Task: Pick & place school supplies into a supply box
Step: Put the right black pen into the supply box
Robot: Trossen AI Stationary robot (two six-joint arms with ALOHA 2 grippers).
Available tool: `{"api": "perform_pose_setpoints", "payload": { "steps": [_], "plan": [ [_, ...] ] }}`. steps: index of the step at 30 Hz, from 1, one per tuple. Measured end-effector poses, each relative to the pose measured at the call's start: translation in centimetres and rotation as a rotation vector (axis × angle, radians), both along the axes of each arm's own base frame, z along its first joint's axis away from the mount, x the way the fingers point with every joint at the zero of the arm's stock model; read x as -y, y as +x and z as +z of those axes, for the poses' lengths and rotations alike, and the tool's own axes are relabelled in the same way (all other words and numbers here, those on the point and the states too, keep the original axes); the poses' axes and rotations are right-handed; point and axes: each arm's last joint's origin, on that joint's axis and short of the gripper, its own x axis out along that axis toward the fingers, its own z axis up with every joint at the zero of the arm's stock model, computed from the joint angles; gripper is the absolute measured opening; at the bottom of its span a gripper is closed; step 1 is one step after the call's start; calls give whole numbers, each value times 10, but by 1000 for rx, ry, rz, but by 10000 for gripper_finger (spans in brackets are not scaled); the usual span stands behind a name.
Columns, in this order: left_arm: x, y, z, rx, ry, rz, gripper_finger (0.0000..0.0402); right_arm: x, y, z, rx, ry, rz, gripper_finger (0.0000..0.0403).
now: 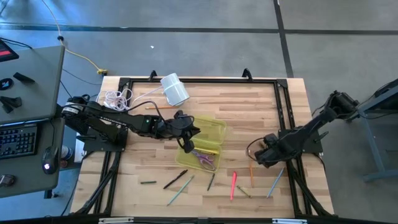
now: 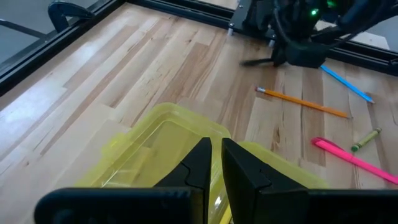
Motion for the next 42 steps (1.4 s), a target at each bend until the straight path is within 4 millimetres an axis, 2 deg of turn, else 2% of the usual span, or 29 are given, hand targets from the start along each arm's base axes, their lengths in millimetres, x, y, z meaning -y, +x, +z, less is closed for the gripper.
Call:
{"api": "perform_pose_setpoints", "payload": {
  "steps": [7, 10, 13, 16, 18, 22, 26, 29, 35, 38, 42],
  "plan": [
    [0, 0, 0, 1, 0, 0, 72, 4, -6, -10, 7, 6, -1, 98],
    [0, 0, 0, 3, 0, 1, 72, 3, -5, -8, 9, 7, 73, 82],
    [0, 0, 0, 1, 0, 1, 71, 0, 2, 0, 48, -2, 136, 54],
    [0, 0, 0, 2, 1, 2, 72, -5, 21, 17, 181, -17, 169, 18],
    [0, 0, 0, 2, 1, 3, 72, -7, 31, 29, 243, -38, 221, 9],
    [0, 0, 0, 4, 4, 7, 72, -12, 67, 69, 527, -158, 353, 22],
    [0, 1, 1, 13, 3, 8, 72, -17, 108, 86, 713, -254, 612, 25],
    [0, 1, 2, 21, 1, 8, 72, -20, 142, 80, 748, -291, 760, 20],
    [0, 1, 1, 19, 1, 8, 72, -19, 204, 56, 612, -236, 963, 17],
    [0, 1, 1, 17, 2, 8, 72, -16, 225, 44, 549, -186, 1011, 23],
    [0, 1, 1, 16, 2, 8, 71, -14, 245, 38, 532, -146, 1067, 38]
  ]
}}
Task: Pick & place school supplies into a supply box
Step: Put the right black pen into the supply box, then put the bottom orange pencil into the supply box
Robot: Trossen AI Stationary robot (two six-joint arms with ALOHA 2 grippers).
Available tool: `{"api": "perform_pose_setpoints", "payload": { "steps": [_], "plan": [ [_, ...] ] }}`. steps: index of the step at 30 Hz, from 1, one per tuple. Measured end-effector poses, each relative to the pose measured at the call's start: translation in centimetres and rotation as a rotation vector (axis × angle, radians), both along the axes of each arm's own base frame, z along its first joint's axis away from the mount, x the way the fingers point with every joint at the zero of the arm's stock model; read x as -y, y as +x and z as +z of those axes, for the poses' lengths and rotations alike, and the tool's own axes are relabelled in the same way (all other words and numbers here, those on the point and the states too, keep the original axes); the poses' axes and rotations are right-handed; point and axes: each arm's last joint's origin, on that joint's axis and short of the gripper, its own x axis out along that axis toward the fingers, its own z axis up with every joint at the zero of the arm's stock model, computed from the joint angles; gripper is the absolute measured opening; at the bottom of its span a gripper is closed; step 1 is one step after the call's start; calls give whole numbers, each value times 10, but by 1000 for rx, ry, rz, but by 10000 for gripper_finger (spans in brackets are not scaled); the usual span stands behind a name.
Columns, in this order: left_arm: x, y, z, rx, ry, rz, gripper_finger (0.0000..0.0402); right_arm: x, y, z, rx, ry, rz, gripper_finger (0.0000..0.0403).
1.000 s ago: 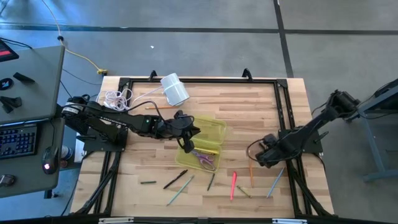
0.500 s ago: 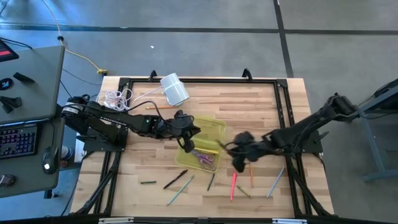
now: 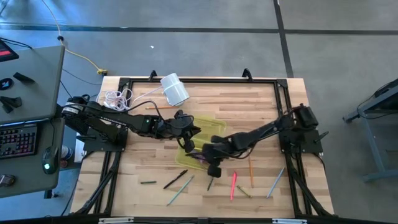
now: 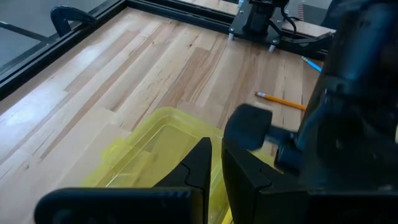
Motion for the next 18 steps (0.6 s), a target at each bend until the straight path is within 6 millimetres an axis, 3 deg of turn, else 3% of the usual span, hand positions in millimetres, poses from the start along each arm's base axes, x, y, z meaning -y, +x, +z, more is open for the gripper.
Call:
{"api": "perform_pose_setpoints", "payload": {
  "steps": [10, 18],
  "plan": [
    [0, 0, -1, -7, 1, -1, 72, 1, 4, 10, -70, -60, 41, 85],
    [0, -1, -1, -12, 2, -1, 71, -4, -39, 35, -606, -34, -215, 94]
  ]
}}
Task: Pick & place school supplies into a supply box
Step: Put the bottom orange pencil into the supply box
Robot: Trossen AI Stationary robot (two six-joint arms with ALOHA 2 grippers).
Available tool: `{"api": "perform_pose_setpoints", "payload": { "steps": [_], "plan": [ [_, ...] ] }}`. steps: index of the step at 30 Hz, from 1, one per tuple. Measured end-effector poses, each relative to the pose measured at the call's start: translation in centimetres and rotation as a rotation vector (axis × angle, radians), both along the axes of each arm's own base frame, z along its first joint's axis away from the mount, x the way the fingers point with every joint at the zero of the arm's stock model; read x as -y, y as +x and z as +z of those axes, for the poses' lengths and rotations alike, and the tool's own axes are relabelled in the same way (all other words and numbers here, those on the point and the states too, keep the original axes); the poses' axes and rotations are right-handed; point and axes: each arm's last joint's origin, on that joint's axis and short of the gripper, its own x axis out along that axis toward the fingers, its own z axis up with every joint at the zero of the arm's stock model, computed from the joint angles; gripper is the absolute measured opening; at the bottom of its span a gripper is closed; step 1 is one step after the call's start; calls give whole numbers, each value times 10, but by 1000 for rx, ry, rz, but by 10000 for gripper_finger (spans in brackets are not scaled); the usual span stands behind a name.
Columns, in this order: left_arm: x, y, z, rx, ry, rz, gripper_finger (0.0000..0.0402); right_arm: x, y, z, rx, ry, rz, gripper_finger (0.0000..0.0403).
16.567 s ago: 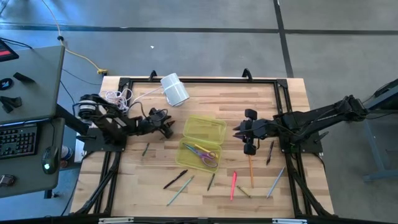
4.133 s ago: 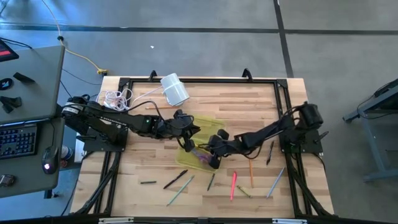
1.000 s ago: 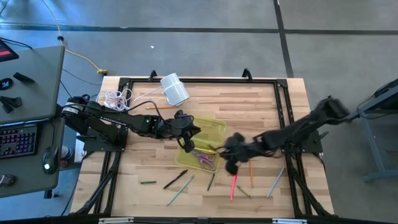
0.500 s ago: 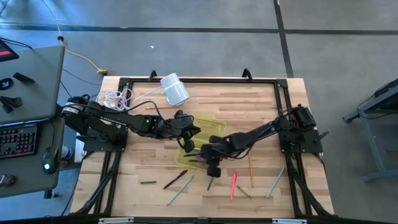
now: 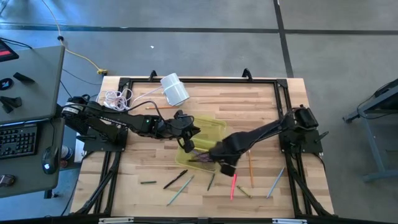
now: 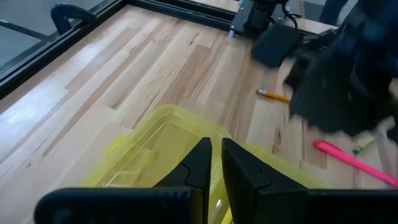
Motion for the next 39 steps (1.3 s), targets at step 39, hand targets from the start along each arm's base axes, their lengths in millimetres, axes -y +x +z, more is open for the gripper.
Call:
{"api": "perform_pose_setpoints", "payload": {
  "steps": [39],
  "plan": [
    [0, 1, 1, 18, -3, 1, 71, 5, -131, -65, 237, 41, -446, 94]
  ]
}}
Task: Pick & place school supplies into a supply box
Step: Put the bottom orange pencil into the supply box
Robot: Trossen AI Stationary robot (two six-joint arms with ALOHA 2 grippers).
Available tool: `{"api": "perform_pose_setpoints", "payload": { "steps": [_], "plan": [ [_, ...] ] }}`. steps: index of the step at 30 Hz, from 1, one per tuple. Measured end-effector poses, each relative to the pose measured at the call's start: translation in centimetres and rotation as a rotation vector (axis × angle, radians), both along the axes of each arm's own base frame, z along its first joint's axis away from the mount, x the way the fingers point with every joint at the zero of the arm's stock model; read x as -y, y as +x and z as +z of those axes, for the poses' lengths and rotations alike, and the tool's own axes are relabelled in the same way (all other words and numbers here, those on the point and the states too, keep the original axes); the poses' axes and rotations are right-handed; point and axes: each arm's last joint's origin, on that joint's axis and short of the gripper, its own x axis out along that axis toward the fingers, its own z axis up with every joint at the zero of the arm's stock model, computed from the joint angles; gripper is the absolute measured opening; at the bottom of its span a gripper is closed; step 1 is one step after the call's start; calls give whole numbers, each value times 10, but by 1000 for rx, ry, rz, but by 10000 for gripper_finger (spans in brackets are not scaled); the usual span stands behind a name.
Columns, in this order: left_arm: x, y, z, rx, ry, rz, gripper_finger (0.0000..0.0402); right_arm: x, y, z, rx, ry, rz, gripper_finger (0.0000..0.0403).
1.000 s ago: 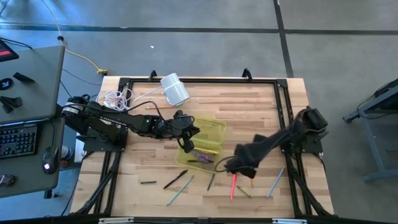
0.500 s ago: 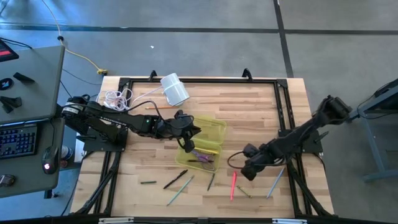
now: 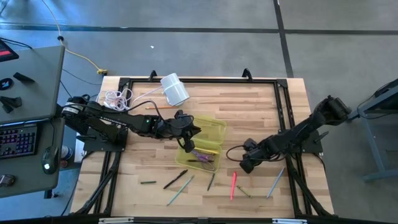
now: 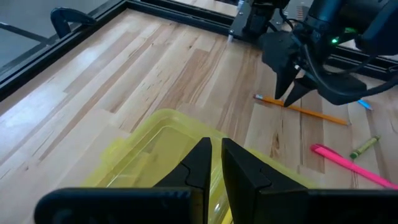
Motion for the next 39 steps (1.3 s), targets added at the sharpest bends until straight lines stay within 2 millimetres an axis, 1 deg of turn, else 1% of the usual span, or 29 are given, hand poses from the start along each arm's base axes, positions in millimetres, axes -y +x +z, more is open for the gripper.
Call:
{"api": "perform_pose_setpoints", "payload": {
  "steps": [8, 10, 14, 18, 21, 24, 26, 29, 32, 33, 35, 37, 39],
  "plan": [
    [0, 0, 0, -5, 1, 0, 72, 3, 4, -17, -54, -125, 34, 90],
    [0, 0, 0, -5, 1, 0, 72, 3, 5, -20, -62, -150, 62, 80],
    [0, 0, 0, -5, 1, 0, 72, 1, 7, -20, -44, -180, 220, 46],
    [0, 0, 0, -5, 1, 0, 71, -2, 16, -9, 13, -203, 261, 9],
    [0, 0, 0, -5, 1, 0, 72, -5, 26, -1, 72, -233, 288, 7],
    [0, 0, 0, -4, 1, 0, 71, -7, 34, 10, 83, -232, 335, 10],
    [0, 0, 0, -4, 1, 0, 72, -10, 44, 24, 113, -235, 361, 7],
    [0, 0, 0, -4, 1, 0, 71, -9, 58, 50, 157, -307, 401, 3],
    [0, 0, 0, -4, 1, 0, 72, -8, 78, 77, 260, -380, 483, 6],
    [0, 0, 0, -4, 0, 0, 72, -6, 84, 83, 283, -398, 514, 6],
    [0, 0, 0, 0, -14, 3, 70, -1, 96, 88, 304, -423, 564, 5],
    [1, 1, 5, -1, -31, 2, 66, 5, 110, 83, 299, -417, 599, 3],
    [1, 0, 13, -7, -34, -11, 61, 12, 125, 76, 295, -386, 623, 2]
  ]
}}
